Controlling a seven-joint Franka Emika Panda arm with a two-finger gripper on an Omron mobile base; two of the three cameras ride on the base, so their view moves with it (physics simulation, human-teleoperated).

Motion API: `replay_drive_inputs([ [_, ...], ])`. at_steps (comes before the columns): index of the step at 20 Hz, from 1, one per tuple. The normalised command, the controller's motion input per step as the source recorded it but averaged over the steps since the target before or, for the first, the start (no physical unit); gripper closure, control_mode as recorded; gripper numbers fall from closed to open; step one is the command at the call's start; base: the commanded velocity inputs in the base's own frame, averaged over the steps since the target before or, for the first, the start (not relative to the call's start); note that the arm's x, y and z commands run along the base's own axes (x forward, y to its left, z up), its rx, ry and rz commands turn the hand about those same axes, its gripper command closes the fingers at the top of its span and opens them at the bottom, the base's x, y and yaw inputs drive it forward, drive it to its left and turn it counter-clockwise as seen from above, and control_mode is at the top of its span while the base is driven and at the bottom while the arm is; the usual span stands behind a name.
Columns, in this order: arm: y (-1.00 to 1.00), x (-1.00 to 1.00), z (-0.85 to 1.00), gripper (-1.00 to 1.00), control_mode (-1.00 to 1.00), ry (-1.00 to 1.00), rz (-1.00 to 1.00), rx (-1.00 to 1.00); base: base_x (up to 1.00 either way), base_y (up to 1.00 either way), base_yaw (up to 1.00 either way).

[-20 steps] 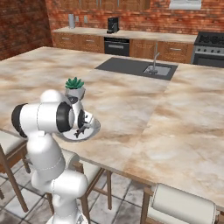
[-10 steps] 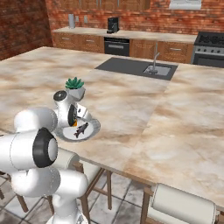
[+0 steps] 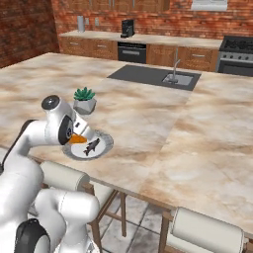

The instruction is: Take the cheese, fish, and lemon from the fridge and place them on the plate on the dining counter to create an appetizer plate.

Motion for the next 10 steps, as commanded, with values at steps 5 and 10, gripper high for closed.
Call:
replay_drive_inputs([
  [5, -0.27, -1.00, 1.00, -1.00, -1.00, 0.21, -0.16, 0.20, 0.00, 0.00, 0.00],
  [10, -0.04, -0.66, 0.44, -1.00, -1.00, 0.27, -0.10, 0.07, 0.00, 0.00, 0.00],
])
